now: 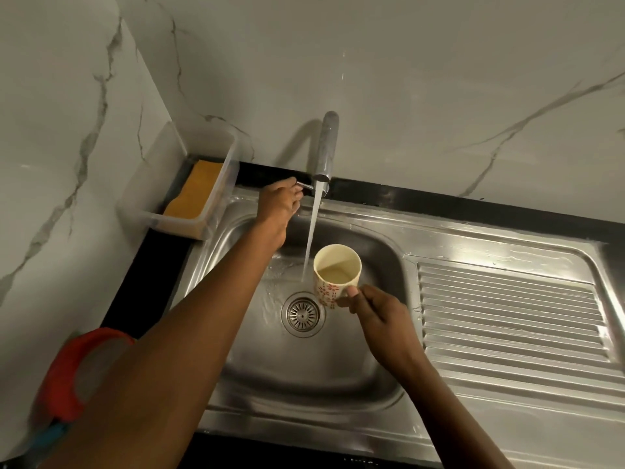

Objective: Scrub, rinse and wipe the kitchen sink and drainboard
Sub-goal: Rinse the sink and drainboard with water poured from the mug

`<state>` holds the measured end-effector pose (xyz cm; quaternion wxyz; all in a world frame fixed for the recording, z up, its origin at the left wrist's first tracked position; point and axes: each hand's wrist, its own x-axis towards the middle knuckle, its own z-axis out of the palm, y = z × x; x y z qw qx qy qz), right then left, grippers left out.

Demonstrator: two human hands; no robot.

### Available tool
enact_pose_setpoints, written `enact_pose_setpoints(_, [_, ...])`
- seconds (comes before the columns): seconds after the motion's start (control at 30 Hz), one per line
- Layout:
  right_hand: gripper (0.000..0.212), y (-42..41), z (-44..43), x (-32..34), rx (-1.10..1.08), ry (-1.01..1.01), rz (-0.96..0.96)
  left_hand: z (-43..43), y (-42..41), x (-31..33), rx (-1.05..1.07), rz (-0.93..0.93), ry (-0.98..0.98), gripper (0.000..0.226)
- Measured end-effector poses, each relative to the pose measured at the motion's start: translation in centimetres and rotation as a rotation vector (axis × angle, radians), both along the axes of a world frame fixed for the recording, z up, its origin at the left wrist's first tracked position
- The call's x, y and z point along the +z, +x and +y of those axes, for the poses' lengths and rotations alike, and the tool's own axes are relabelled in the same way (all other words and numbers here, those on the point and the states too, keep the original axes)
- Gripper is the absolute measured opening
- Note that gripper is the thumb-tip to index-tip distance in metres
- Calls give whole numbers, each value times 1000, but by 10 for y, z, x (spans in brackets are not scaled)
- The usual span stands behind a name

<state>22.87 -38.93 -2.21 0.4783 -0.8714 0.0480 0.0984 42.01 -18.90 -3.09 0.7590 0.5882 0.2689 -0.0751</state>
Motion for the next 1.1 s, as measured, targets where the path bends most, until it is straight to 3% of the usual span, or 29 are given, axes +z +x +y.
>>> enact_pose_setpoints(0.23, [33,-6,-3,0,-56,20,20,-5,-4,6,-258,-156,344,40])
enact_pose_setpoints(0.57, [40,-14,-29,14,15,26,-5,-5,-24,9,-499,-186,532,64])
enact_pose_setpoints(0.67, [40,-16,-34,18,46,14,-23,-3,-53,16,-418,-169,543,62])
enact_pose_setpoints(0.87, [37,-22,-31,29,126,52,-76,-10,-143,43,-165,-198,512,31])
enact_pose_setpoints(1.1, [32,-33,1,43,270,169,-113,6,-254,70,34,-149,508,33])
